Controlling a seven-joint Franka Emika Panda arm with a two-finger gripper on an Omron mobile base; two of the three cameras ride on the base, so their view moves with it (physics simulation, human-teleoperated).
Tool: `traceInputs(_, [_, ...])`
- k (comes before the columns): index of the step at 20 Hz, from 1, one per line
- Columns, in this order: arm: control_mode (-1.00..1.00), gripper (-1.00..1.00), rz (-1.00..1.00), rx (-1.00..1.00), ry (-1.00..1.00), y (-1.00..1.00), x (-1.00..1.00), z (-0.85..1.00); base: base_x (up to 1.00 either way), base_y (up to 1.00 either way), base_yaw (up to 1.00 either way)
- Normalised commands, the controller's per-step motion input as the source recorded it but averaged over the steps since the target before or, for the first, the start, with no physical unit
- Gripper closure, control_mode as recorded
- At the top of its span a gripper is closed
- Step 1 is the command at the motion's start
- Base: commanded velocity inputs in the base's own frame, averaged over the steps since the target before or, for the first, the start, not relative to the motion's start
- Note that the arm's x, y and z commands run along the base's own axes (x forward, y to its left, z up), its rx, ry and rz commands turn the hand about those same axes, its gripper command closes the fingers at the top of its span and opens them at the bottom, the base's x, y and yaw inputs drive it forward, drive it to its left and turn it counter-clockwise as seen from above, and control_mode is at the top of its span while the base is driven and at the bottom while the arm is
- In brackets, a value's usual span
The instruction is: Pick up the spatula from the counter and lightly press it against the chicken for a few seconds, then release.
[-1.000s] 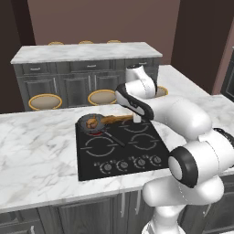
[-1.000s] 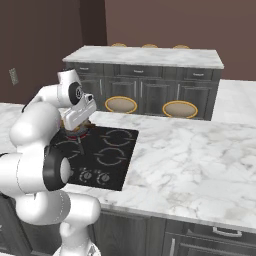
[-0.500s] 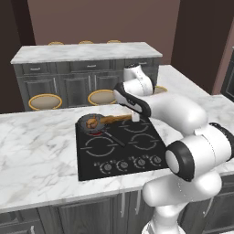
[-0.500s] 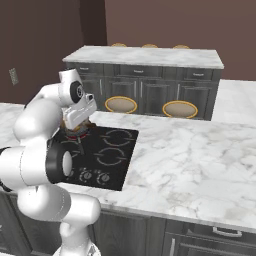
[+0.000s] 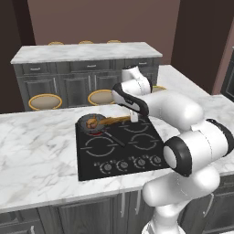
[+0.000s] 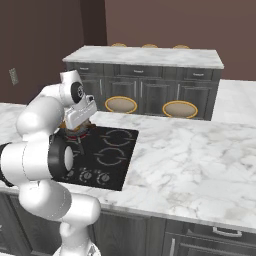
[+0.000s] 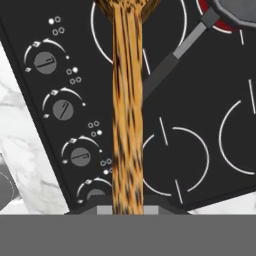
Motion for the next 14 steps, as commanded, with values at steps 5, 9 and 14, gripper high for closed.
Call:
traceInputs(5, [-1.0, 1.0, 0.01, 0.0, 0.0, 0.06, 0.06, -0.02, 0.0, 0.0, 0.0])
traceInputs(9, [-1.0, 1.0, 0.01, 0.0, 0.0, 0.06, 0.11, -0.08, 0.0, 0.0, 0.0])
traceInputs(14, [-1.0, 1.0, 0.01, 0.0, 0.0, 0.03, 0.13, -0.05, 0.0, 0.0, 0.0])
